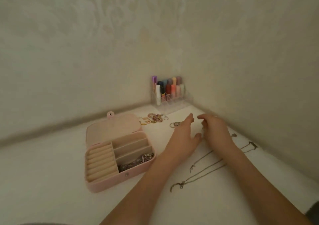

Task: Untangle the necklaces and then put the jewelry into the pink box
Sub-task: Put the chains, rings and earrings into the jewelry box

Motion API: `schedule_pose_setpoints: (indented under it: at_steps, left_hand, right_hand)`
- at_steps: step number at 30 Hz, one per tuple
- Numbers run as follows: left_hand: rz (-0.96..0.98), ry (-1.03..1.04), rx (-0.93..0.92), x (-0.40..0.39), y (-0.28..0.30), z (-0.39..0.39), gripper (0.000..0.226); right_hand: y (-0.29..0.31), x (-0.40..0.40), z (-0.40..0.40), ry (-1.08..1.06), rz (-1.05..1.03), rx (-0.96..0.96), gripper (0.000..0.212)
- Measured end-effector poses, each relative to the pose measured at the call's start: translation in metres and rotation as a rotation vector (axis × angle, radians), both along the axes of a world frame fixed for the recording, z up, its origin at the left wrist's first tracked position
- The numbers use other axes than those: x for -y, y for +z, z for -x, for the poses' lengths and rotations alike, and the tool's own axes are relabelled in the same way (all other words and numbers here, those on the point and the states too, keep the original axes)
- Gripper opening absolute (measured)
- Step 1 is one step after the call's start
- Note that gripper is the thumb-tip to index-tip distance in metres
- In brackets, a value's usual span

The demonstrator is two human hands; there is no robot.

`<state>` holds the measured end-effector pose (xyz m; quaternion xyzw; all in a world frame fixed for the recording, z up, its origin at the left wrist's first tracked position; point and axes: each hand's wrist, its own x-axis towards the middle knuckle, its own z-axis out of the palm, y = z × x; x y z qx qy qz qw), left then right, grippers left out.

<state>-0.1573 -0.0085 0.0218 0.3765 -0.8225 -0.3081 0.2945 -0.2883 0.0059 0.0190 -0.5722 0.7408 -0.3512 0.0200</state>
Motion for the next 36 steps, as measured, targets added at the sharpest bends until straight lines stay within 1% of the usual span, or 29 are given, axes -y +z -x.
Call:
schedule_pose_setpoints:
  at_steps: [2, 3, 4, 6, 9, 11, 12, 13, 14, 15, 17, 20, 22, 23, 24, 25, 28, 32, 34, 36]
  left_hand:
    - [-0.085, -0.016, -0.064, 0.005, -0.003, -0.003, 0.075]
    - [-0.132, -0.012, -0.104, 0.006, -0.002, -0.004, 0.075]
    - [-0.175, -0.008, -0.152, 0.007, -0.002, -0.004, 0.072]
    - [-0.229, -0.008, -0.250, 0.005, 0.002, -0.003, 0.056]
    - [-0.164, 0.020, -0.256, 0.005, 0.007, -0.006, 0.030]
    - [-0.154, 0.011, -0.271, 0.002, 0.011, -0.010, 0.022]
    - [-0.136, 0.010, -0.266, 0.001, 0.012, -0.012, 0.021]
    - [-0.107, 0.016, -0.249, 0.001, 0.013, -0.015, 0.023]
    - [-0.085, 0.027, -0.230, 0.001, 0.014, -0.017, 0.027]
    - [-0.082, 0.040, -0.225, 0.002, 0.016, -0.019, 0.031]
    - [-0.144, 0.075, -0.281, 0.008, 0.021, -0.023, 0.036]
    - [-0.252, 0.149, -0.373, 0.020, 0.028, -0.032, 0.038]
    - [-0.295, 0.170, -0.371, 0.026, 0.029, -0.039, 0.039]
    - [-0.315, 0.165, -0.359, 0.027, 0.029, -0.041, 0.040]
    - [-0.328, 0.153, -0.345, 0.028, 0.028, -0.044, 0.040]
    - [-0.332, 0.139, -0.327, 0.028, 0.028, -0.046, 0.040]
    - [-0.311, 0.097, -0.241, 0.027, 0.028, -0.057, 0.039]
    - [-0.306, 0.053, -0.198, 0.018, 0.031, -0.083, 0.035]
    - [-0.288, 0.050, -0.224, 0.014, 0.037, -0.100, 0.029]
    - [-0.293, 0.053, -0.254, 0.012, 0.043, -0.118, 0.022]
  right_hand:
    - [0.009, 0.002, -0.012, 0.095, 0.157, 0.357, 0.039]
    - [0.013, 0.002, -0.017, 0.145, 0.193, 0.526, 0.037]
    - [0.016, 0.001, -0.020, 0.184, 0.200, 0.640, 0.034]
    - [0.019, -0.002, -0.023, 0.227, 0.195, 0.771, 0.032]
    - [0.020, -0.002, -0.015, 0.276, 0.226, 1.099, 0.034]
    - [0.023, -0.001, -0.006, 0.284, 0.266, 1.297, 0.037]
    - [0.024, 0.000, -0.003, 0.291, 0.274, 1.358, 0.039]
    - [0.024, 0.001, -0.001, 0.303, 0.270, 1.364, 0.040]
    - [0.024, 0.000, -0.001, 0.314, 0.253, 1.305, 0.042]
    - [0.023, -0.001, -0.002, 0.320, 0.227, 1.178, 0.043]
    - [0.022, -0.006, -0.011, 0.360, 0.154, 0.886, 0.043]
    - [0.020, -0.011, -0.024, 0.428, 0.045, 0.503, 0.034]
    - [0.014, -0.011, -0.026, 0.433, -0.017, 0.195, 0.027]
    - [0.012, -0.010, -0.025, 0.431, -0.032, 0.118, 0.027]
    - [0.011, -0.011, -0.025, 0.435, -0.023, 0.103, 0.029]
    - [0.011, -0.011, -0.023, 0.442, 0.003, 0.136, 0.032]
    - [0.015, -0.013, -0.024, 0.473, 0.092, 0.358, 0.034]
    - [0.018, -0.014, -0.029, 0.527, 0.017, 0.463, 0.029]
    - [0.024, -0.012, -0.034, 0.548, 0.007, 0.514, 0.023]
    - [0.035, -0.008, -0.041, 0.585, -0.009, 0.524, 0.019]
